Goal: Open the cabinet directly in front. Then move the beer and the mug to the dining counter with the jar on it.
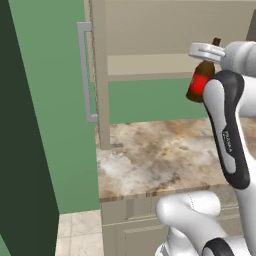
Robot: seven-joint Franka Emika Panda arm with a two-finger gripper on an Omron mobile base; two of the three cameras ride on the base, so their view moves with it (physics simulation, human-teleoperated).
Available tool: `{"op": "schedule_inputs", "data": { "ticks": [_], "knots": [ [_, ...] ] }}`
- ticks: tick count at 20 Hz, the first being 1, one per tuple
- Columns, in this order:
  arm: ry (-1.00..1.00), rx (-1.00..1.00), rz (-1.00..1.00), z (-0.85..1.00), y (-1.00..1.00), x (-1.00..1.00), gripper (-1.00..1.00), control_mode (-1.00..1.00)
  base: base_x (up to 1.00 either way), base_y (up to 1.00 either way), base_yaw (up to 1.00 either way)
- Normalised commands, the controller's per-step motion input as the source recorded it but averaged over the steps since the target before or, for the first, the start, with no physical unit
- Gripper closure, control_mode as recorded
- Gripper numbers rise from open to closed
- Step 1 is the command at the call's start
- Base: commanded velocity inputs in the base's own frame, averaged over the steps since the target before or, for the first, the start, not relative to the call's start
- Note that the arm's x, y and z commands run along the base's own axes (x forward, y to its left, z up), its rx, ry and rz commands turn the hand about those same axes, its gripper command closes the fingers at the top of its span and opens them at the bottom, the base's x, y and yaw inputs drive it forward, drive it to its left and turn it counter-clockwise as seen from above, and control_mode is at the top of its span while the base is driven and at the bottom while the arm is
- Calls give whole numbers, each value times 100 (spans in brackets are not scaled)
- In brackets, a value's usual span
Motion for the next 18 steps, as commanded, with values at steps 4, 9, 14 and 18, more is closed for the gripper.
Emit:
{"op": "schedule_inputs", "data": {
  "ticks": [4, 9, 14, 18],
  "knots": [
    [-5, -3, 0, -89, 0, -58, 100, -100, 0, 0, 0],
    [-4, -2, 0, -69, 0, -9, 100, -100, 0, 0, 0],
    [-1, 0, 0, -17, 0, 12, 100, -100, 0, 0, 0],
    [0, 0, 0, -17, 0, 17, 100, -100, 0, 0, 0]
  ]
}}
